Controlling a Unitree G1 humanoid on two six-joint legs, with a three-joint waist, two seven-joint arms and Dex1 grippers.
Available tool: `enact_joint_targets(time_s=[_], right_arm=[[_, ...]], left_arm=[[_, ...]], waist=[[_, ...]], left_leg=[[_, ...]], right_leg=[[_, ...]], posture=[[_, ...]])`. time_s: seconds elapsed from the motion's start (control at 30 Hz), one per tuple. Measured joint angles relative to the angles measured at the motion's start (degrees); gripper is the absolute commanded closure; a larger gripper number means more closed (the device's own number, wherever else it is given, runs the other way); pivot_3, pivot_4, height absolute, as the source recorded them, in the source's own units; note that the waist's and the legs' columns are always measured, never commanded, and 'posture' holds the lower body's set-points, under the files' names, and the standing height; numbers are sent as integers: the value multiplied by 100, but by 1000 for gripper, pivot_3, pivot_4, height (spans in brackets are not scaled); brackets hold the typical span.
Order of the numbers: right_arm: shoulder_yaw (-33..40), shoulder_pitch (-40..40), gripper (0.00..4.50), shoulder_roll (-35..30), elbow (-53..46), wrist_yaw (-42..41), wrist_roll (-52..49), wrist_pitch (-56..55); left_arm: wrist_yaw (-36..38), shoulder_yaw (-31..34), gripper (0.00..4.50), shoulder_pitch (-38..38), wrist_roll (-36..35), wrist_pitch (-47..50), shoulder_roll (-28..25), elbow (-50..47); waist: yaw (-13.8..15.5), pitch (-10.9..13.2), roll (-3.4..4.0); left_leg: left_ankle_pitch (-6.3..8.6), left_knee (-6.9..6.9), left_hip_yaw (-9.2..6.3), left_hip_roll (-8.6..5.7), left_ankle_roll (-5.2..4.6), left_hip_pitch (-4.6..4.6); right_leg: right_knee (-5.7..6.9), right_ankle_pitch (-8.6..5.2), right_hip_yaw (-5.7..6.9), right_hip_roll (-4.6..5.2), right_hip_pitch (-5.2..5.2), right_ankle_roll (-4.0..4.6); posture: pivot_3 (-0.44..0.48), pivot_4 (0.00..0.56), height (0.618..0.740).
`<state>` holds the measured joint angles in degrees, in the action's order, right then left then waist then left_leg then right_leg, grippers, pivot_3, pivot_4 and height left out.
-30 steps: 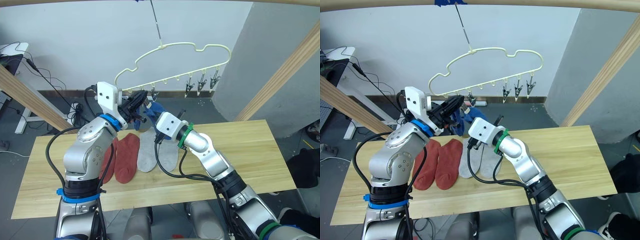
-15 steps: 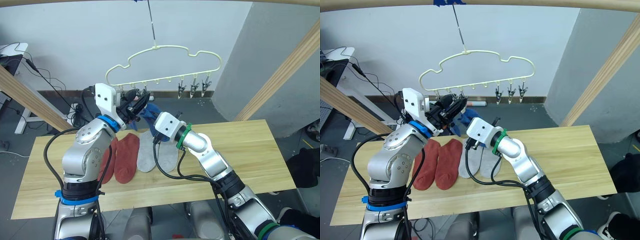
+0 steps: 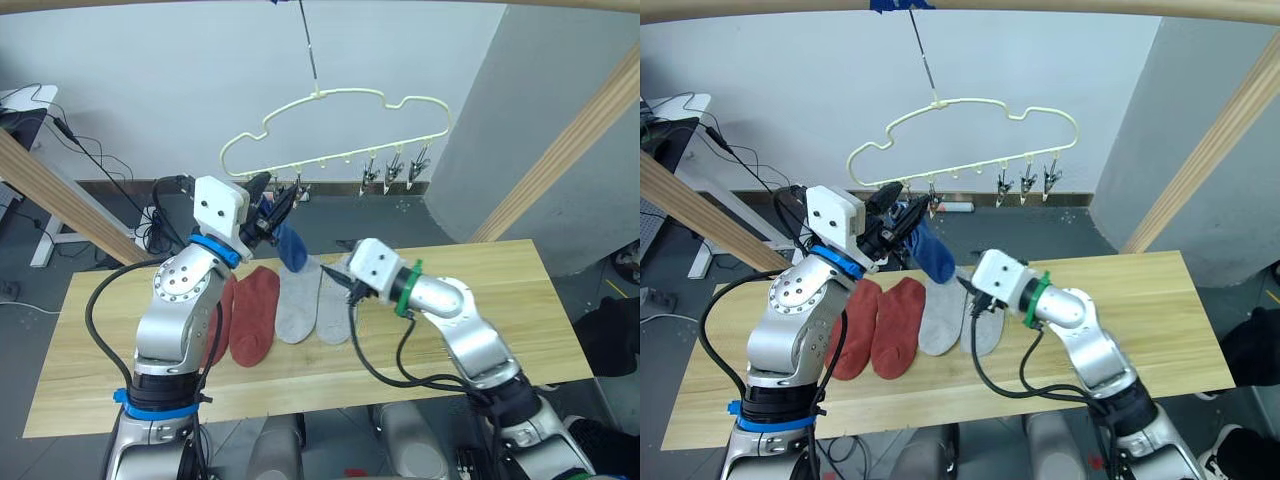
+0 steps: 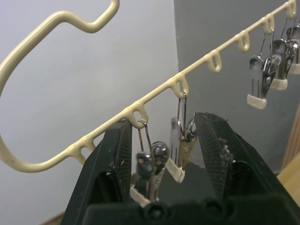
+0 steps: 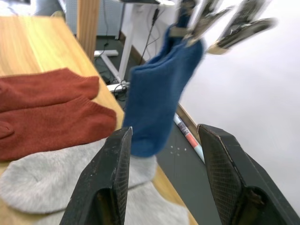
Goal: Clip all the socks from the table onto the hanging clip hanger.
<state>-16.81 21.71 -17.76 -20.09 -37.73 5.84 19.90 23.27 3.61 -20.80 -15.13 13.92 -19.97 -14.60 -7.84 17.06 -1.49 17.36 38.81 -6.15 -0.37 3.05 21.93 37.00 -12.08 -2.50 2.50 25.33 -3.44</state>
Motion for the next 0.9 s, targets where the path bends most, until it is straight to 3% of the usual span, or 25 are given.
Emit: enact_joint_targets(time_s=[0.27,0.47,0.67,0.9], right_arm=[[889,-182,2200,-654,-1029,-220,-748,1092],[1025,-376,2200,-910,-1245,-208,-990,1366],[1110,-506,2200,-1092,-1260,-170,-1148,1420],[1110,-526,2200,-1166,-1270,-100,-1217,1415]], left_arm=[[-490,-266,2178,194,585,-591,518,75],[-923,-141,2178,330,850,-713,668,-31],[-1303,345,2178,198,156,282,1032,-332],[-1498,486,2178,144,2,720,905,-803]], waist=[[-15,2,1],[-16,2,1],[-13,3,-2],[-16,3,-2]], left_leg=[[0,2,5,2,-1,-1],[0,2,6,2,-2,-1],[0,7,6,2,-2,-1],[0,6,6,4,-2,-3]], right_leg=[[0,0,-2,-5,-1,-1],[-1,0,-4,-6,-2,-1],[0,-1,-3,-7,-5,-2],[0,-1,-4,-11,-5,-2]], posture=[[-253,311,740],[-244,307,740],[-238,306,740],[-232,303,740]])
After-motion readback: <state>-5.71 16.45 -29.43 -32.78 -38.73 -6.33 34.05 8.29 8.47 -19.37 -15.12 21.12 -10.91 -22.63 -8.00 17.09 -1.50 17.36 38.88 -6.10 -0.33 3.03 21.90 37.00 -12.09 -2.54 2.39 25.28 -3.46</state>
